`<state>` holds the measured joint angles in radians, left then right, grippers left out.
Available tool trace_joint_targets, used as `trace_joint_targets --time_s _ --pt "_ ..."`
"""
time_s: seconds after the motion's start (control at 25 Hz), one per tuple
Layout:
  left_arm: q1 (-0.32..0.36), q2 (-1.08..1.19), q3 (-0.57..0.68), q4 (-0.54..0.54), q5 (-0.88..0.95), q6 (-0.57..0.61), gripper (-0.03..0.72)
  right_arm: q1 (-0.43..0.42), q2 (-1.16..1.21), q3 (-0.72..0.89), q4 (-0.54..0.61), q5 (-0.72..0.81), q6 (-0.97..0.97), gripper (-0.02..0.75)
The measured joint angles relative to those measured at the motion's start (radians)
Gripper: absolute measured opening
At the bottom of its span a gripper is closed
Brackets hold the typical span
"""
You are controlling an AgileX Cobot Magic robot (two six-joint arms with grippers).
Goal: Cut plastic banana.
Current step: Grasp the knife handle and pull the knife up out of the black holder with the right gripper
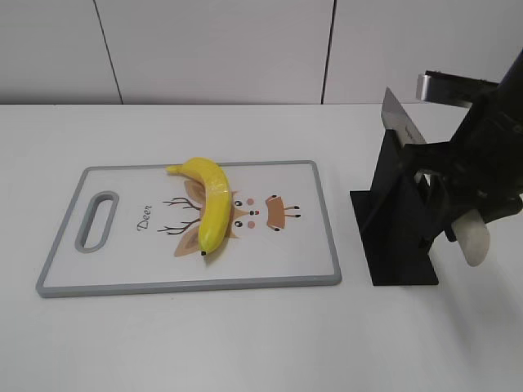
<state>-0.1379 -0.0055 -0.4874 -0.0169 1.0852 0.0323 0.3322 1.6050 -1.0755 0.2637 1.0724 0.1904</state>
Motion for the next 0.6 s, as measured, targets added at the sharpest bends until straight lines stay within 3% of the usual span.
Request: trace_joint_targets --time_s 0.4,0.6 --pt "0.0 0.0 0.0 0.0 0.0 0.0 0.551 0.001 -0.14 0.0 0.009 0.006 -0.005 0.172" --pt "0.0 0.0 0.0 0.0 0.0 0.0 0.55 0.001 -0.188 -0.005 0.009 0.009 -0.114 0.171"
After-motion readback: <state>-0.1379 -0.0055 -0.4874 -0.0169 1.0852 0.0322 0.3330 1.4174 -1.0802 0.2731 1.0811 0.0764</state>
